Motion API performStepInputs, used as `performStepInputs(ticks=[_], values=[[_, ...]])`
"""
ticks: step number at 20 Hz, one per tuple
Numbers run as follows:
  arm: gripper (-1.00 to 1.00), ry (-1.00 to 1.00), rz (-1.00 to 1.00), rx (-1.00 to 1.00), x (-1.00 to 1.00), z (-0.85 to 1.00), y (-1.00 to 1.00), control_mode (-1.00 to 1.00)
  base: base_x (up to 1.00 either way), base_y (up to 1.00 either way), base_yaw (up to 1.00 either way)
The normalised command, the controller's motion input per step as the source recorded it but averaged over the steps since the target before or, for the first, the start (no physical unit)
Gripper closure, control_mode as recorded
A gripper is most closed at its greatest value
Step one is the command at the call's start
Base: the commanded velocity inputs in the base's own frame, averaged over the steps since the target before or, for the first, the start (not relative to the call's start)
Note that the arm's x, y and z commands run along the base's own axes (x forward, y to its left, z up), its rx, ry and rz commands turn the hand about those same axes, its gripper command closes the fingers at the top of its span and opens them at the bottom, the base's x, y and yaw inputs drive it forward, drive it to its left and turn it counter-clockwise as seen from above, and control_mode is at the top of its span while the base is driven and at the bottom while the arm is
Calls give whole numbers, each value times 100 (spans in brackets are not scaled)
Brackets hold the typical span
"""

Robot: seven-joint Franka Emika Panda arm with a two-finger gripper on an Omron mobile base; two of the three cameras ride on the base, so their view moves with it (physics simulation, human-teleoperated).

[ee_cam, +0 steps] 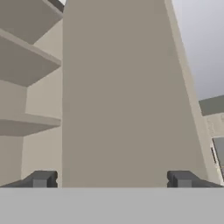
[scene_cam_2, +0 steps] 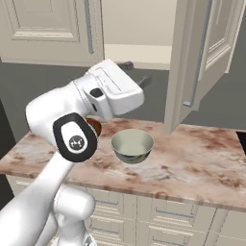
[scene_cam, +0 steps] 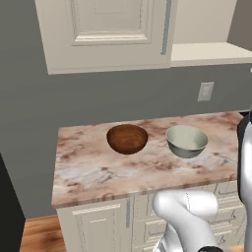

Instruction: Open the cabinet. Pick the bowls from the counter and place them in the cabinet. Then close the cabinet.

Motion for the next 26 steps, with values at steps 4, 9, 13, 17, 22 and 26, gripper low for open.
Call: performStepInputs(ticks=[4, 9, 13, 17, 22, 26], values=[[-100, -25, 15, -22, -100, 0, 67, -100, 0, 0, 0], [-100, -5, 8, -5, -39, -2, 83, -100, 0, 0, 0], [-100, 20, 16, 1, -1, -2, 82, -100, 0, 0, 0], [-100, 32, 15, 0, 0, 0, 74, -100, 0, 0, 0], [-100, 12, 17, 3, 0, -13, 34, -100, 0, 0, 0], [-100, 5, 18, 6, 0, -13, 28, -100, 0, 0, 0]])
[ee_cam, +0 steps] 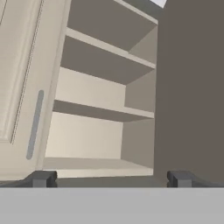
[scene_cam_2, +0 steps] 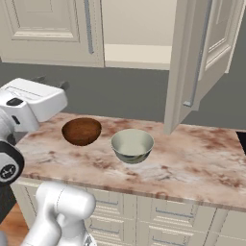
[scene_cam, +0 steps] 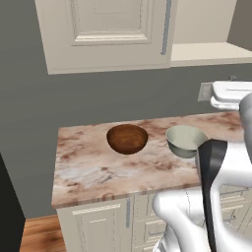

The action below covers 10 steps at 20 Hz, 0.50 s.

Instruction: Open the cabinet. Pick the bowls from the counter and place them in the cabinet. Then close the cabinet.

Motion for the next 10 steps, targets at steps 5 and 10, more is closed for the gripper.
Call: performStepInputs(ticks=[5, 10], values=[[-100, 0, 7, 3, 3, -3, 28, -100, 0, 0, 0], [-100, 0, 8, 3, 13, 0, 20, -100, 0, 0, 0]])
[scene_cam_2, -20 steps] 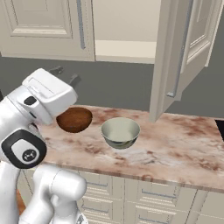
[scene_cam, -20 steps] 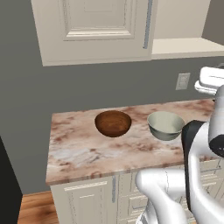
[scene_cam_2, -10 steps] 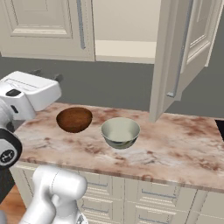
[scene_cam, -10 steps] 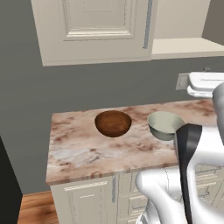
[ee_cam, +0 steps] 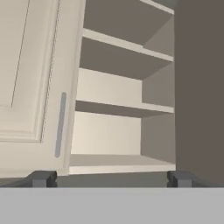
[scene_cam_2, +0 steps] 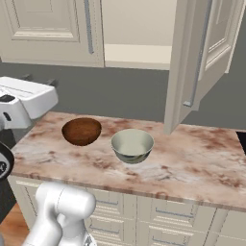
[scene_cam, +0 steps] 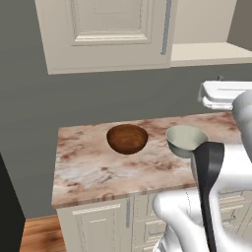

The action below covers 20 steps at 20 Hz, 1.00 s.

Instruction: Open the cabinet. Pick the bowls from the counter and place them in the cabinet. Then close the cabinet.

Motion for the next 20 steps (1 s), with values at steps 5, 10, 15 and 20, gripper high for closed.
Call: performStepInputs(ticks=[5, 10, 15, 20], values=[[-100, 0, 12, 3, 57, 0, 2, -100, 0, 0, 0], [-100, 0, 17, 1, 58, 0, 2, -100, 0, 0, 0], [-100, -1, 13, 0, 57, 1, 9, -100, 0, 0, 0], [-100, -8, 5, 0, 60, 8, 20, -100, 0, 0, 0]])
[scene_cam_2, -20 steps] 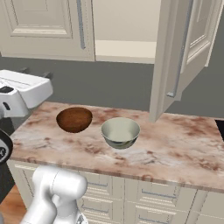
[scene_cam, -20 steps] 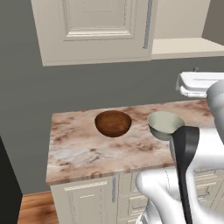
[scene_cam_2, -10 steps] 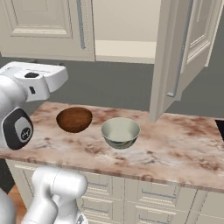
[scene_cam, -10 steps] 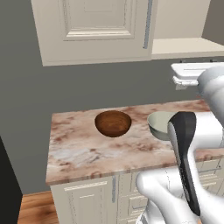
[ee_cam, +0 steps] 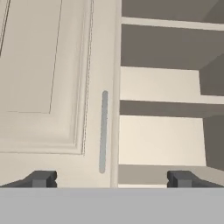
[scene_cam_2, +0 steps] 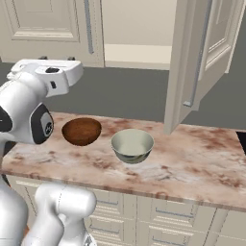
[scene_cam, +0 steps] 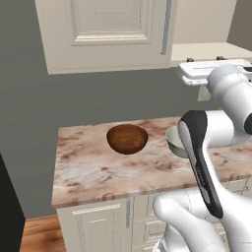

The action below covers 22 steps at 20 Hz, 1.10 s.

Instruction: Open the cabinet. Pick the bowls from the counter and place them in the cabinet. Then close the cabinet.

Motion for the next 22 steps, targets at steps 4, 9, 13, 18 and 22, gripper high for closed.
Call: performStepInputs(ticks=[4, 9, 13, 18, 22], values=[[-100, -5, 4, 0, 60, 5, 17, -100, 0, 0, 0], [-100, -1, 6, 0, 51, 1, 0, -100, 0, 0, 0], [-100, 0, 6, 0, 57, 0, 0, -100, 0, 0, 0], [-100, 0, 2, 0, 44, 0, 0, -100, 0, 0, 0], [-100, -2, 0, 0, 38, 0, 0, -100, 0, 0, 0]])
